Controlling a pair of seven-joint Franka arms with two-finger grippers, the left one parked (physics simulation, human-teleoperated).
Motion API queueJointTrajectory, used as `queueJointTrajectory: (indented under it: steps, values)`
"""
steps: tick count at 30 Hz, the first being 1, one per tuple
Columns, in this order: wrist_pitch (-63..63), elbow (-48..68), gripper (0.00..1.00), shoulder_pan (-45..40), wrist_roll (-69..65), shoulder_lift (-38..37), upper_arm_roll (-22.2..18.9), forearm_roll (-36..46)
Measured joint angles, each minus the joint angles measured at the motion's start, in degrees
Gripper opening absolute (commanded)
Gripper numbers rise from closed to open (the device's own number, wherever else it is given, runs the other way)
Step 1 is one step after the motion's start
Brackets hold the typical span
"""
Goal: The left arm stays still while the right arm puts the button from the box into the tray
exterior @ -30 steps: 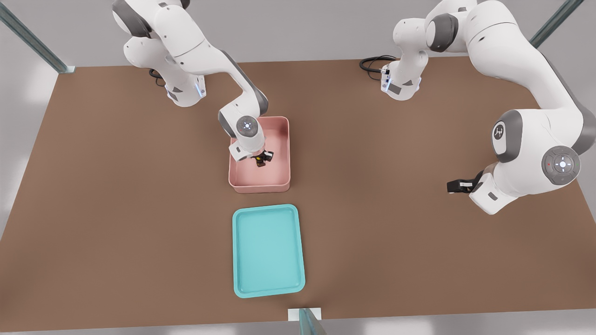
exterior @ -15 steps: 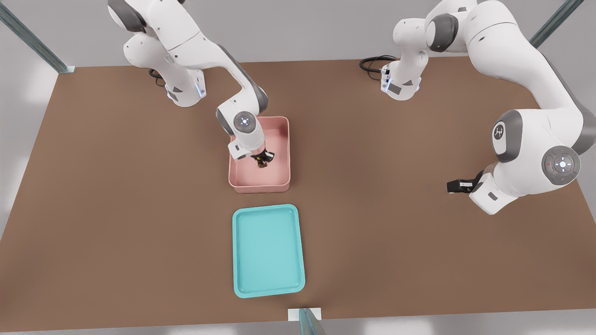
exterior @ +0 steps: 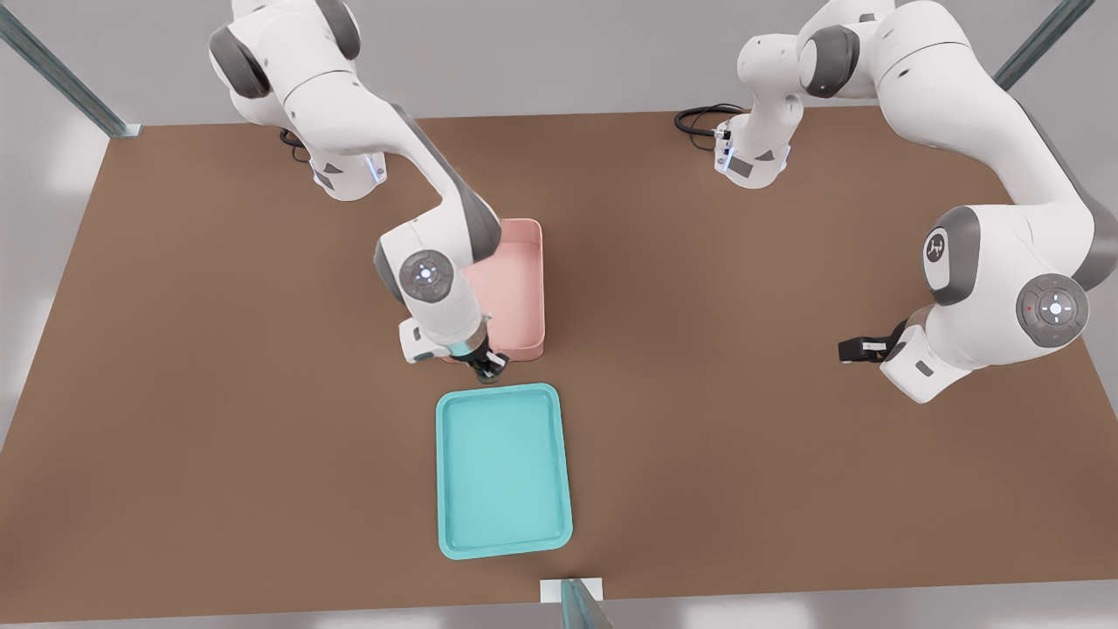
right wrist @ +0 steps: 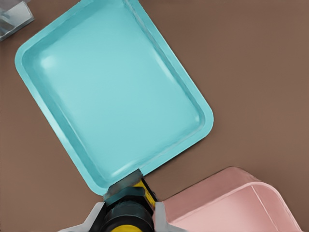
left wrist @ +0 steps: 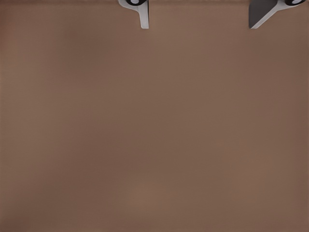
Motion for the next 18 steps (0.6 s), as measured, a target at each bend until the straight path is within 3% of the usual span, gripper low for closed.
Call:
queueJointTrajectory:
  steps: [8,16,17,18]
  values:
    - [-7.85,23.65,0.43,-1.73,0.3,19.97,-1.4,-0.23]
    - [-6.26,29.59,0.44,-4.2,0.4,27.94,-1.18,-0.28]
    - [-5.69,29.64,0.64,-4.26,0.41,28.27,-1.2,-0.31]
    - [-5.15,29.66,1.0,-4.29,0.43,28.46,-1.18,-0.37]
